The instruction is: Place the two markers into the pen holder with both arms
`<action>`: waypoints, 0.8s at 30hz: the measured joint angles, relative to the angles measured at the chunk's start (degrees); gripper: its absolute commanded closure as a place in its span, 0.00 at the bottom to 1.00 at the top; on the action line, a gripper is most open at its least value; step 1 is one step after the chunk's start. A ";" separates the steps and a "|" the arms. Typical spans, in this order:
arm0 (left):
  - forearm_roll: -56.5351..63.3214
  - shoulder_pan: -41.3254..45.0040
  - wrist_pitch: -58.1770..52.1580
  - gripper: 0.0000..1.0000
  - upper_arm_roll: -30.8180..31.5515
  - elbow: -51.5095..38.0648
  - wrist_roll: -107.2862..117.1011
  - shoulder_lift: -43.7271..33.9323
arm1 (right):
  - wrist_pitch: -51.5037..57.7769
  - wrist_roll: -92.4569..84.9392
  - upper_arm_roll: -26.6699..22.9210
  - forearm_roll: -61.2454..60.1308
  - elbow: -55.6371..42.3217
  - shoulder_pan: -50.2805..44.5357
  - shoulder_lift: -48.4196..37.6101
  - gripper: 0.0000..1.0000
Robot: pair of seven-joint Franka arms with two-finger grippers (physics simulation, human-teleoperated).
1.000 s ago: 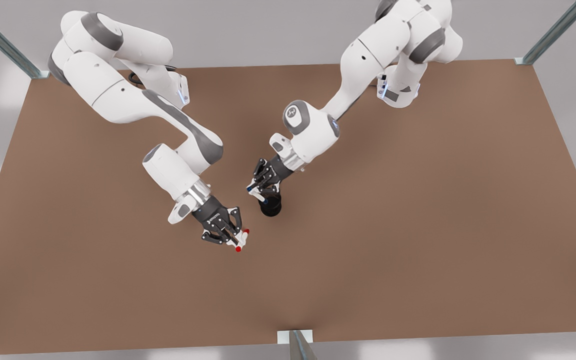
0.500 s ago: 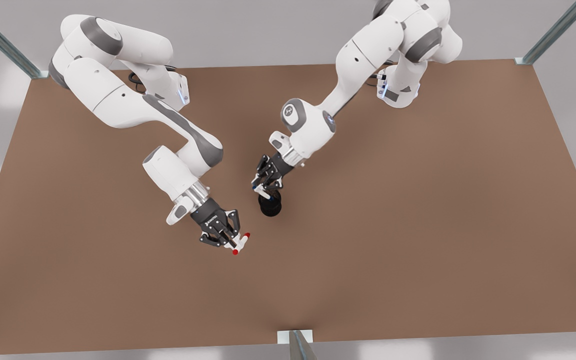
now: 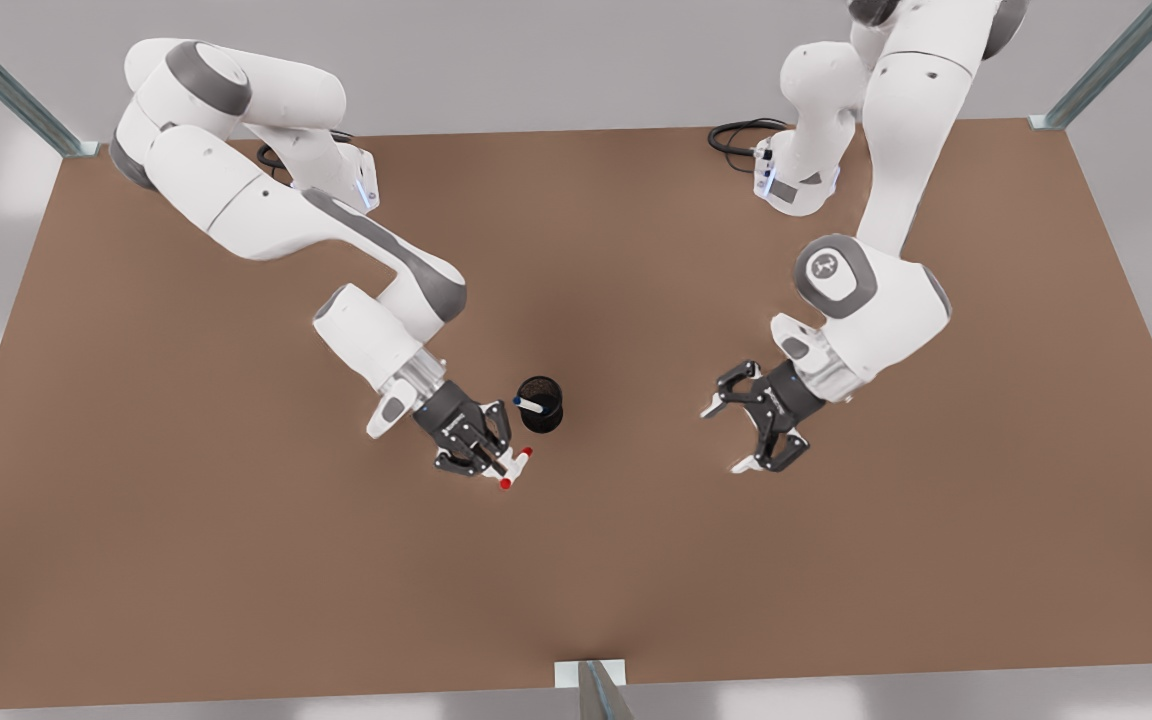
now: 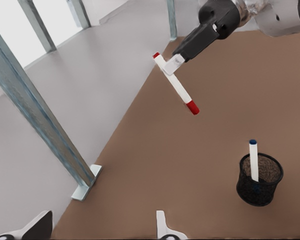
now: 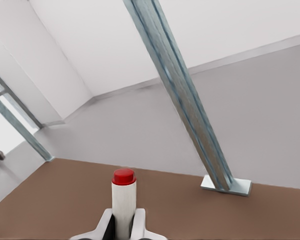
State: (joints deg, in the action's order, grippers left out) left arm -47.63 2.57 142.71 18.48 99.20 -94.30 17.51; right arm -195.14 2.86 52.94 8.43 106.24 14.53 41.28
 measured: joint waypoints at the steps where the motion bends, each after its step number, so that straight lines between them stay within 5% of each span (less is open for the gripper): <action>1: 5.92 -0.65 -4.46 0.00 -0.53 -2.77 1.48 0.49 | -1.03 0.59 1.55 0.00 2.03 0.52 -0.22 0.76; 6: 32.43 -1.40 -23.96 0.00 -3.62 -12.66 14.22 2.11 | -4.26 3.04 8.66 1.28 11.03 3.37 -0.92 0.76; 10: 44.78 -4.57 -38.18 0.00 -5.50 -20.37 32.20 0.84 | -5.47 4.46 3.28 4.95 12.26 -1.06 -0.53 0.76; 17: 49.55 -0.27 -48.41 0.00 -14.45 -22.36 61.63 -3.55 | -6.35 6.27 -4.13 15.64 12.24 -3.66 1.01 0.76; 24: 45.62 -1.42 -51.95 0.00 -15.22 -22.27 83.09 -5.77 | -6.67 7.52 -6.55 21.92 15.00 -2.68 1.73 0.75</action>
State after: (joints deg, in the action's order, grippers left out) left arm -2.01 1.14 90.76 3.27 76.92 -11.21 11.74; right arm -201.81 10.38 46.39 30.36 121.25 11.85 43.02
